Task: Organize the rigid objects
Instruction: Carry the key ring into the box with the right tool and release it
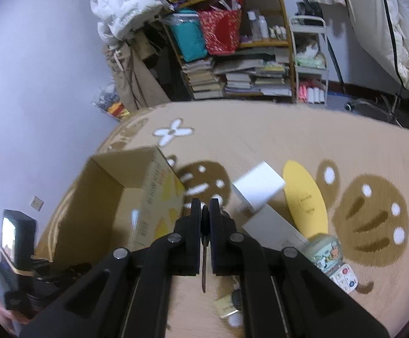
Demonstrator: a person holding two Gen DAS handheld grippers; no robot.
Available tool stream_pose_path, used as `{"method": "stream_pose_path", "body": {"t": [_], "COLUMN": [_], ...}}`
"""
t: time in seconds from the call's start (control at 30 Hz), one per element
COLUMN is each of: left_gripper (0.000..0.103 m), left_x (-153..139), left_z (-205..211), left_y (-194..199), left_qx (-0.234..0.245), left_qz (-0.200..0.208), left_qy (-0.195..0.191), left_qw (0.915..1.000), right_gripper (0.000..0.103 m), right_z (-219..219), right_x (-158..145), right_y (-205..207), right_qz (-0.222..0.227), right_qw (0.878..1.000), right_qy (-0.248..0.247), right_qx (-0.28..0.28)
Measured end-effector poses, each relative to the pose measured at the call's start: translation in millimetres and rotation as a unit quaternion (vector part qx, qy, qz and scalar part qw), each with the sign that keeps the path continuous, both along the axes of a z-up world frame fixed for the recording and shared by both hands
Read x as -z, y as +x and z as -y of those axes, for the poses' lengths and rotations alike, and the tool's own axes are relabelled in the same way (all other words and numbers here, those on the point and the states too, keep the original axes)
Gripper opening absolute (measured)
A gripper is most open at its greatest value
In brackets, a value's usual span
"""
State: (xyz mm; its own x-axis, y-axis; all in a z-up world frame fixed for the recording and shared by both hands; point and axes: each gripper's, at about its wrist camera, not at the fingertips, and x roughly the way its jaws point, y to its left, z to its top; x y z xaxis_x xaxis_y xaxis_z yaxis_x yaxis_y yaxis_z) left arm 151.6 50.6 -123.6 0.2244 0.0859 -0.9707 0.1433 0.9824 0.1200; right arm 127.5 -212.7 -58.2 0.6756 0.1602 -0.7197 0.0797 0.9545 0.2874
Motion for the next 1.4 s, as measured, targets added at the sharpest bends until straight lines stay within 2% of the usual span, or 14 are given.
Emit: {"method": "stream_pose_path", "body": {"t": [0.4,0.67,0.87,1.17,1.4], "left_gripper": [0.012,0.012,0.012,0.012,0.012], "left_x": [1.0,0.2,-0.1,-1.1,-1.2], "left_z": [3.3,5.1,5.2,5.2,3.0], "left_y": [-2.2,-2.5,-2.7,-2.8,-1.7], "left_qx": [0.002,0.003,0.003,0.004,0.003], "left_qz": [0.003,0.004,0.004,0.004,0.003], "left_qy": [0.007,0.010,0.010,0.008,0.006], "left_qw": [1.0000,0.9999,0.9999,1.0000,1.0000], "right_gripper": [0.007,0.007,0.007,0.007,0.007], "right_z": [-40.1,-68.1,-86.8,-96.3,-93.0], "right_x": [-61.8,-81.6,-67.9,-4.5,15.7], "right_y": [0.3,-5.0,-3.3,15.2,18.4], "right_qz": [0.076,0.100,0.078,-0.014,-0.037], "right_qw": [0.995,0.990,0.990,0.994,0.994], "right_qy": [0.019,0.038,0.040,0.021,0.019], "right_qx": [-0.055,-0.093,-0.113,-0.109,-0.100]}}
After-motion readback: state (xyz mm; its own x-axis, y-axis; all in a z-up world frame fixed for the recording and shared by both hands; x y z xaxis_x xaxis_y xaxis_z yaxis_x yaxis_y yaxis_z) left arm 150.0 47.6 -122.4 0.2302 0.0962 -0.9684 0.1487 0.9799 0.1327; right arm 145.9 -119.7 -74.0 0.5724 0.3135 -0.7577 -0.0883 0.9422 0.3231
